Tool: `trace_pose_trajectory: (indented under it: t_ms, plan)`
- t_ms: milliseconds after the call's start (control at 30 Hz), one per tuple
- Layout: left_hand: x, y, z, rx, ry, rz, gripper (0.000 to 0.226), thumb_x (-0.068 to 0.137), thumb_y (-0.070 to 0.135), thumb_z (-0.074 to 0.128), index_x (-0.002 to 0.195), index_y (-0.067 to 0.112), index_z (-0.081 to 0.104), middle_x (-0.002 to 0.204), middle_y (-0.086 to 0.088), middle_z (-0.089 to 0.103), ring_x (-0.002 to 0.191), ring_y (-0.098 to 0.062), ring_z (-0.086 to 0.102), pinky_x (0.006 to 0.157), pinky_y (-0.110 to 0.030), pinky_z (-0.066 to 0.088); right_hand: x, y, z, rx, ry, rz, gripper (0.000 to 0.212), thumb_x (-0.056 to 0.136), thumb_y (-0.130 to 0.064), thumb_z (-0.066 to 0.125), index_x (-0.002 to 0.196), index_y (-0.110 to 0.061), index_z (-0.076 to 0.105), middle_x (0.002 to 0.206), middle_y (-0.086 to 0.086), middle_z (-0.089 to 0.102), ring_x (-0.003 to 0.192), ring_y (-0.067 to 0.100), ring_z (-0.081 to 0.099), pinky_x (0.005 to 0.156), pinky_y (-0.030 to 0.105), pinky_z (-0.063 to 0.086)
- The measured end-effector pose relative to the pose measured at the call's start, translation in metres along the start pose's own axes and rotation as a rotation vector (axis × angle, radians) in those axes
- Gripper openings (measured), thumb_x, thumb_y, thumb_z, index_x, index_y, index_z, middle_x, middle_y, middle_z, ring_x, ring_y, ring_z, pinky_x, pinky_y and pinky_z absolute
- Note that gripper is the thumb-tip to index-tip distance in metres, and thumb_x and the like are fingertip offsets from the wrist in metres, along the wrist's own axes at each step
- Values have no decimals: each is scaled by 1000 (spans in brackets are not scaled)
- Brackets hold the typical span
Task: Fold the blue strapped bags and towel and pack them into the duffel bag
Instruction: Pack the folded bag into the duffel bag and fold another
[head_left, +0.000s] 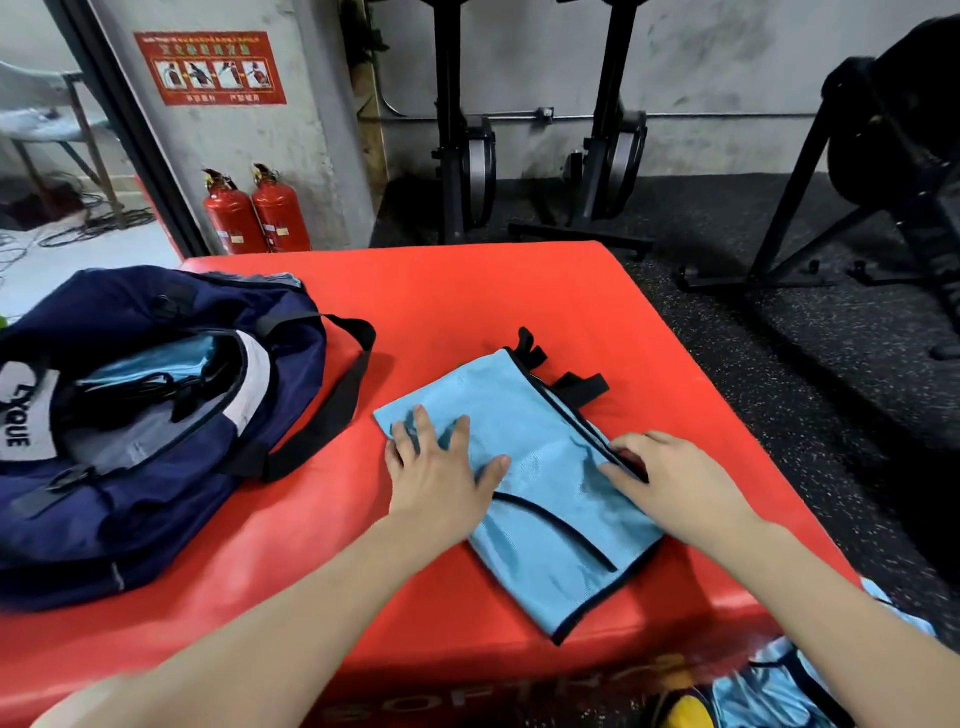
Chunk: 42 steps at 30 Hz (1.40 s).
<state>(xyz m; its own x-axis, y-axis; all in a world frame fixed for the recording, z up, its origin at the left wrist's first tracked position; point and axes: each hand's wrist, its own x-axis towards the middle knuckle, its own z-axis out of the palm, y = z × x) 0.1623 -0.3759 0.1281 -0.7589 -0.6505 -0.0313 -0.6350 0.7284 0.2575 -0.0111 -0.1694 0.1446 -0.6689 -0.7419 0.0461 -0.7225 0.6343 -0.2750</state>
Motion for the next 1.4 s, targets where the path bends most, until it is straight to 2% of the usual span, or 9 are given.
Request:
trace_pose_trajectory:
  t_ms: [167, 300, 567, 733, 833, 967, 1133, 1267, 1400]
  plan:
    - [32, -20, -7, 105, 48, 254, 99, 80, 80, 3, 158, 24, 26, 165, -18, 12, 153, -36, 6, 124, -46, 9, -18, 0, 3, 117, 33, -37, 26, 89, -56, 61, 102, -33, 65, 88, -13, 60, 83, 14, 64, 76, 35, 52]
    - [43, -33, -15, 114, 134, 215, 92, 88, 77, 10, 150, 18, 44, 157, -20, 35, 147, -41, 26, 121, -53, 20, -38, -10, 10, 186, -27, -84, 27, 87, -57, 64, 96, -31, 60, 83, -12, 62, 79, 12, 61, 74, 37, 52]
    - [-7, -13, -23, -94, 86, 363, 83, 88, 75, 25, 149, 23, 44, 158, -7, 37, 146, -27, 30, 118, -45, 30, -53, -23, -7, 62, 79, -108, 30, 88, -58, 63, 108, -36, 56, 100, -16, 55, 91, 8, 56, 73, 31, 48]
    - [-56, -16, -20, -161, 67, 545, 68, 90, 71, 43, 134, 23, 61, 129, 3, 59, 122, -14, 50, 103, -33, 46, -67, -28, 2, 152, 118, -418, 43, 91, -60, 57, 120, -30, 65, 121, -15, 55, 113, 9, 48, 99, 30, 44]
    - [-80, -28, -16, -130, 86, 605, 62, 89, 70, 49, 125, 24, 67, 111, 6, 62, 107, -13, 56, 93, -33, 51, -77, -29, 12, 107, -49, -412, 68, 84, -81, 46, 132, -35, 59, 135, -19, 47, 130, 5, 37, 111, 28, 35]
    - [-104, -46, -13, -97, 53, 633, 64, 84, 73, 55, 123, 24, 68, 105, 8, 60, 101, -10, 54, 94, -25, 46, -88, -27, 17, 107, -122, -412, 80, 77, -87, 47, 136, -34, 56, 136, -21, 46, 133, 0, 31, 115, 24, 30]
    - [-125, -52, -16, -203, -32, 567, 69, 75, 67, 71, 127, 21, 67, 114, 8, 58, 112, -3, 51, 99, -5, 27, -104, -27, 14, 199, -110, -372, 65, 75, -67, 71, 129, -32, 63, 131, -21, 51, 130, -3, 35, 110, 13, 24]
    - [-137, -53, -16, -188, -57, 547, 54, 82, 42, 79, 129, 20, 65, 116, 8, 57, 112, -7, 54, 100, -10, 32, -120, -22, 11, 183, -117, -387, 47, 82, -32, 81, 126, -28, 65, 129, -18, 54, 127, 0, 38, 110, 13, 24]
    - [-153, -49, -15, -191, -60, 556, 35, 89, 16, 68, 125, 16, 68, 112, 5, 58, 103, -12, 60, 95, -14, 40, -135, -21, 6, 146, -131, -389, 36, 82, -11, 75, 115, -24, 69, 120, -15, 59, 122, 5, 46, 109, 25, 35]
